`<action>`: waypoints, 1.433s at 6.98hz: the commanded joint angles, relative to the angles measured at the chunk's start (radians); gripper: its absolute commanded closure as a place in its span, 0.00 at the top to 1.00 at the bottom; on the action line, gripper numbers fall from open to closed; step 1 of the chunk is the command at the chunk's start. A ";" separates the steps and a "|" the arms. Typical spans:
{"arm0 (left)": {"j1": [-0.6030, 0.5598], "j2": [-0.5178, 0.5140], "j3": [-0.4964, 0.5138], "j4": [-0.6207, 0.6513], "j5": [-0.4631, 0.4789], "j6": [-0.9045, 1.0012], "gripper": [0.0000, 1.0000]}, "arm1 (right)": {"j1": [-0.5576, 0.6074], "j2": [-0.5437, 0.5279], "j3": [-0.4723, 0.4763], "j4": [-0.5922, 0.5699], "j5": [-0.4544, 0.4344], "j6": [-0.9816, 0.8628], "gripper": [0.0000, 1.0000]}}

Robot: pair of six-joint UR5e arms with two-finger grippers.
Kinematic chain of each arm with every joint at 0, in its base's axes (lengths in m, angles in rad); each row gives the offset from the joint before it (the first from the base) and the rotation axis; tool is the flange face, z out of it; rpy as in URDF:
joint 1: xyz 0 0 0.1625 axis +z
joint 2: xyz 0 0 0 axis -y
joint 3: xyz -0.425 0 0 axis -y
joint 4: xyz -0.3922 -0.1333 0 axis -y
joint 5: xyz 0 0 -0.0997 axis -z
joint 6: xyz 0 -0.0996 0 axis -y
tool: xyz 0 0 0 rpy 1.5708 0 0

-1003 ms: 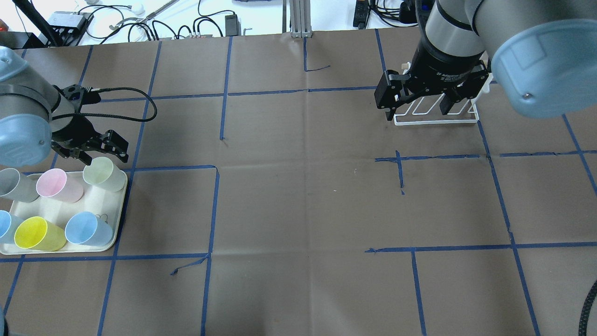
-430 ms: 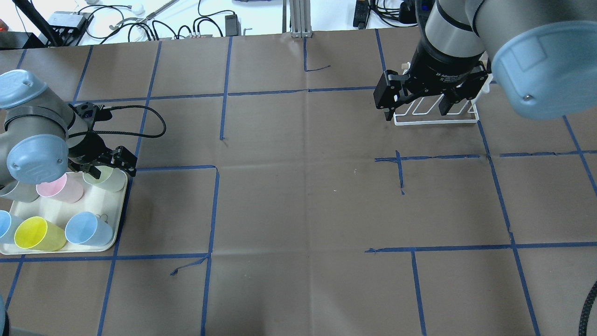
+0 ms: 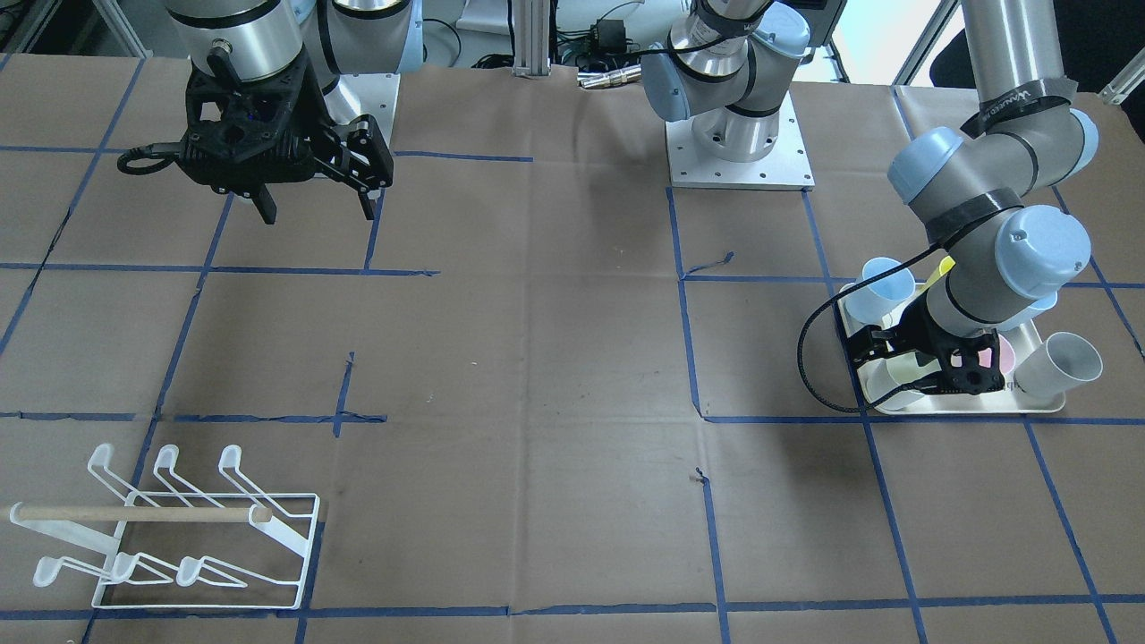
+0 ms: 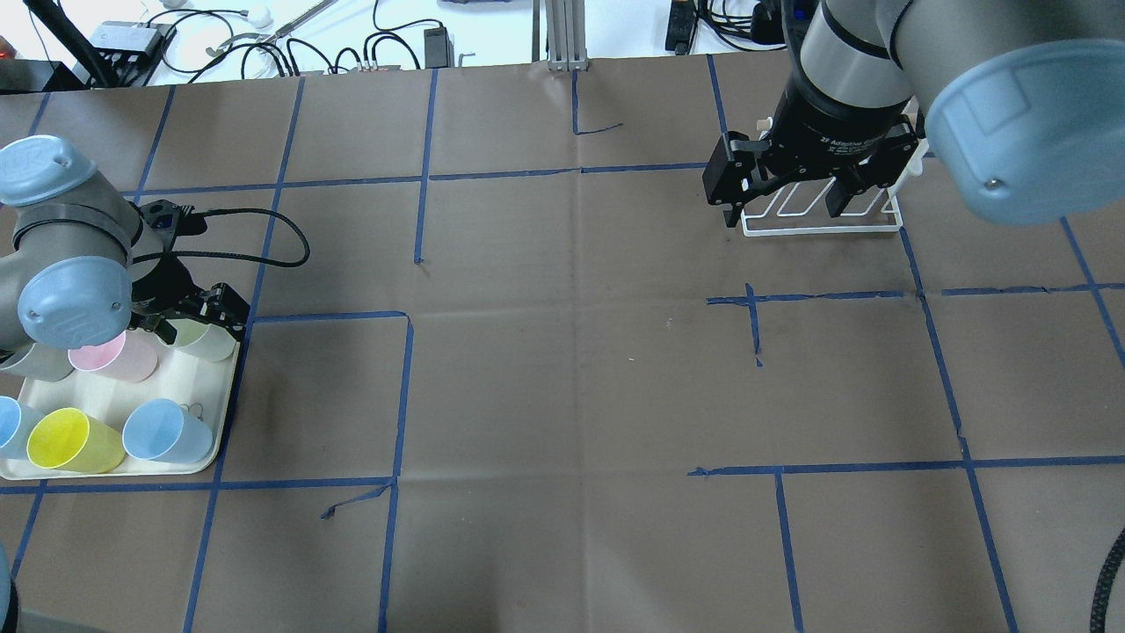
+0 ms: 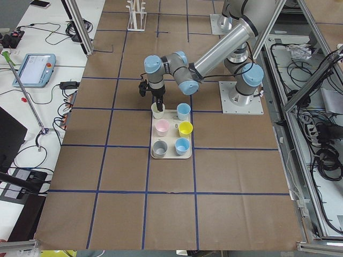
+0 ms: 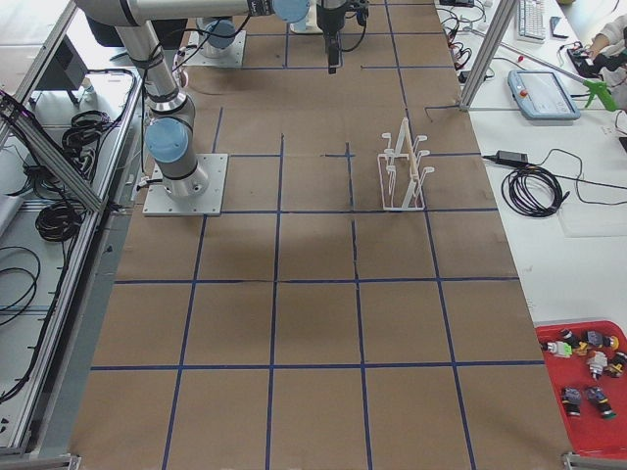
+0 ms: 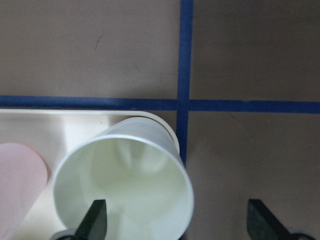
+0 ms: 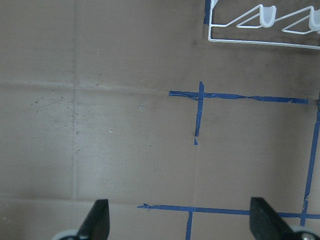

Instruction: Transfer IKEA cup to right arm and place on rack

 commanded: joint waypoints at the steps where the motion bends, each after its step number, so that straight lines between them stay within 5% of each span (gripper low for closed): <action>1: 0.000 -0.001 0.009 0.003 -0.003 -0.001 0.75 | 0.000 0.000 0.000 0.000 0.002 0.000 1.00; 3: 0.002 -0.002 0.017 -0.003 -0.037 -0.003 0.13 | 0.000 0.001 0.000 0.000 0.003 0.002 1.00; 4: 0.002 0.001 0.018 -0.005 -0.049 -0.003 0.00 | 0.000 -0.001 0.000 0.000 0.003 0.003 1.00; 7: -0.001 0.044 0.105 -0.105 -0.080 0.004 0.00 | 0.000 -0.001 0.000 0.000 0.003 0.005 1.00; 10: -0.006 0.053 0.468 -0.563 -0.068 0.002 0.00 | 0.000 -0.001 -0.002 0.000 0.006 0.005 1.00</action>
